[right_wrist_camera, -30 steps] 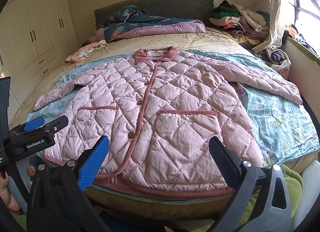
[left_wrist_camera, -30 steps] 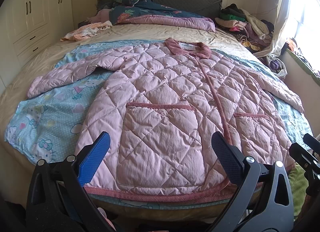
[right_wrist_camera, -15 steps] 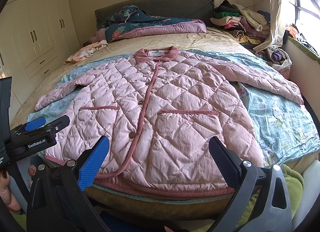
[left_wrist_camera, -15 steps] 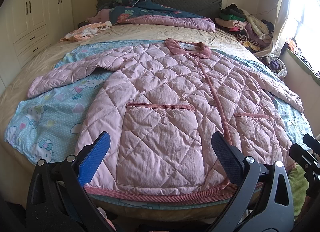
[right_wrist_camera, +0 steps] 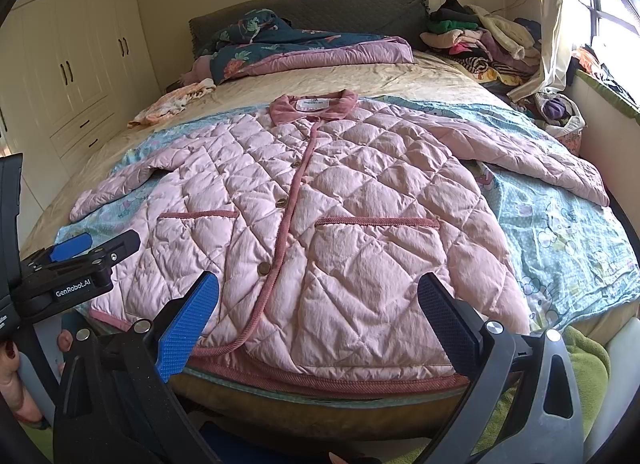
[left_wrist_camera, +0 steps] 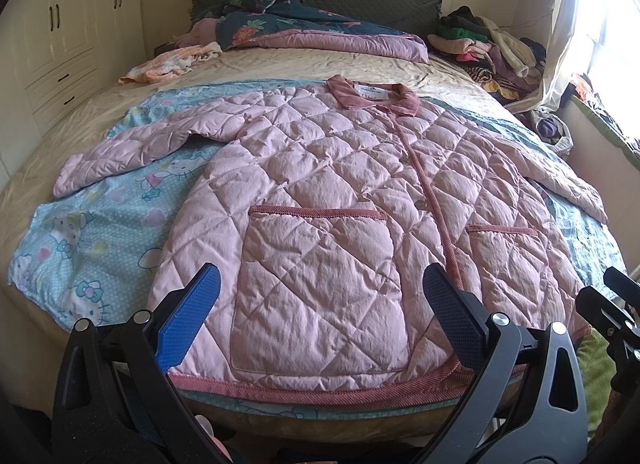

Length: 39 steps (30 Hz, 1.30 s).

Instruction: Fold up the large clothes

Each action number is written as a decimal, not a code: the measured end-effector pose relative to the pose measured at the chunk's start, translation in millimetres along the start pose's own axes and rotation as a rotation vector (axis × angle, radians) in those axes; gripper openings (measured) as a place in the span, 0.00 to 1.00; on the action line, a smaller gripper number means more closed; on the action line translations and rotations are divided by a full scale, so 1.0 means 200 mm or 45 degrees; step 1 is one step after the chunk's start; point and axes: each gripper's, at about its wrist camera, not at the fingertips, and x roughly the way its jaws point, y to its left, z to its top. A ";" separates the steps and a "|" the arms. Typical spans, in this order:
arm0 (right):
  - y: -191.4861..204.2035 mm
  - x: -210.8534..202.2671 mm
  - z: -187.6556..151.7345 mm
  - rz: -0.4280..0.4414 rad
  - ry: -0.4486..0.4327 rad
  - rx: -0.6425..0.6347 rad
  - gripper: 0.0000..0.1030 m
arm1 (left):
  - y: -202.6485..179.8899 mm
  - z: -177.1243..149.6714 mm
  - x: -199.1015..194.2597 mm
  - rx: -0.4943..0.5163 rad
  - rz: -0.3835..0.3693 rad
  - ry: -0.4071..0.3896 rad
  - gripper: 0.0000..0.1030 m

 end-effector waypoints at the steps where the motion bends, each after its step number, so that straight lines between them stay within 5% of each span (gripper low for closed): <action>1: 0.00 0.00 0.01 0.000 0.001 0.000 0.96 | 0.00 0.00 0.00 0.000 -0.001 0.000 0.92; 11: 0.00 0.05 0.06 0.012 0.018 0.008 0.96 | -0.03 0.03 0.03 0.013 0.000 0.015 0.92; 39: -0.16 0.28 0.66 0.130 -0.005 0.129 0.96 | -0.05 0.66 0.23 -0.049 0.020 -0.021 0.92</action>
